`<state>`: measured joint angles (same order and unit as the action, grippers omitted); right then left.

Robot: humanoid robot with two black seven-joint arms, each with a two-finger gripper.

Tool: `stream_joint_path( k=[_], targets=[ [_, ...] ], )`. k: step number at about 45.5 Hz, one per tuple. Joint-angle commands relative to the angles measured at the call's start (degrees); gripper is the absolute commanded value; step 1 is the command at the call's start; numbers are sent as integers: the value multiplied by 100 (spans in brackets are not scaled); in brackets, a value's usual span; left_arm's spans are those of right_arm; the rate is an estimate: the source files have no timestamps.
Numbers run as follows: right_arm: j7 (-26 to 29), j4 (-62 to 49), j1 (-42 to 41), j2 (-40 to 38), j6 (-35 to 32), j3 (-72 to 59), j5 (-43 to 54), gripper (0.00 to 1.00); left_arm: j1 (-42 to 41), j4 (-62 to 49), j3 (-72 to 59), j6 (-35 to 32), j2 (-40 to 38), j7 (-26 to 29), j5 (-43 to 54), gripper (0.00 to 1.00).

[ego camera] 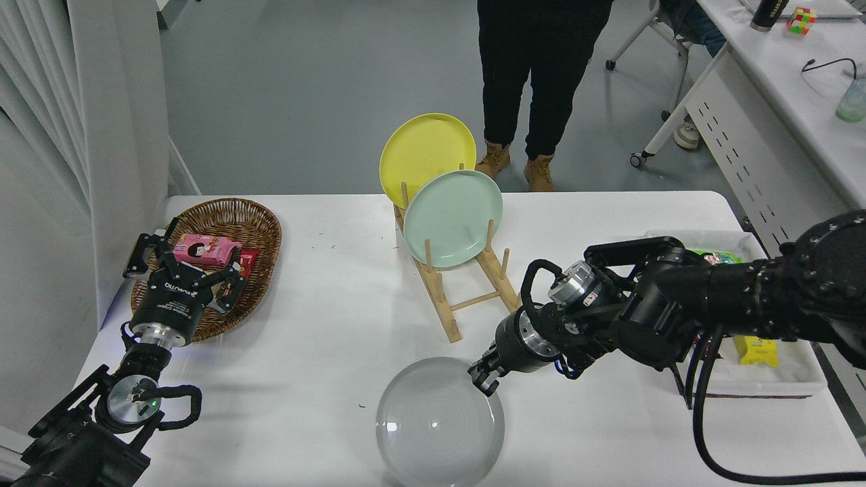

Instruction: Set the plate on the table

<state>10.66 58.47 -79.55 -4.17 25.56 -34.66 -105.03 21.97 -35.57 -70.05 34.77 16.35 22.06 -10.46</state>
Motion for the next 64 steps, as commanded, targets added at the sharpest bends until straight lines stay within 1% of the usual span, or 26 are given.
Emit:
stream_joint_path(
  k=[1, 28, 41, 50, 52, 56, 59, 62, 64],
  targets=[
    [-2, -178, 150, 65, -43, 20, 35, 0, 0, -2, 0, 4, 0, 0, 0, 98],
    [-20, -239, 247, 100, -236, 29, 105, 0, 0, 6, 0, -5, 0, 0, 0, 98],
    [-20, -248, 282, 109, -385, 20, 579, 0, 0, -2, 0, -5, 0, 0, 0, 98],
    [-29, -248, 308, 118, -394, 20, 729, 0, 0, 6, 0, -5, 0, 0, 0, 98],
    [-29, -248, 317, 127, -394, 12, 799, 4, 0, -2, 0, 3, 0, 0, 0, 98],
    [-29, -248, 326, 171, -394, 20, 905, 6, 0, -2, 0, 3, 0, 0, 0, 98],
    [-29, -248, 326, 171, -394, 20, 931, 11, 0, 6, 0, 3, 0, 0, 0, 98],
    [-29, -248, 326, 171, -412, 20, 949, 12, 0, -2, 0, -5, 0, 0, 0, 98],
    [-29, -248, 326, 171, -412, 20, 949, 19, 0, -2, 0, 4, 0, 0, 0, 98]
  ],
)
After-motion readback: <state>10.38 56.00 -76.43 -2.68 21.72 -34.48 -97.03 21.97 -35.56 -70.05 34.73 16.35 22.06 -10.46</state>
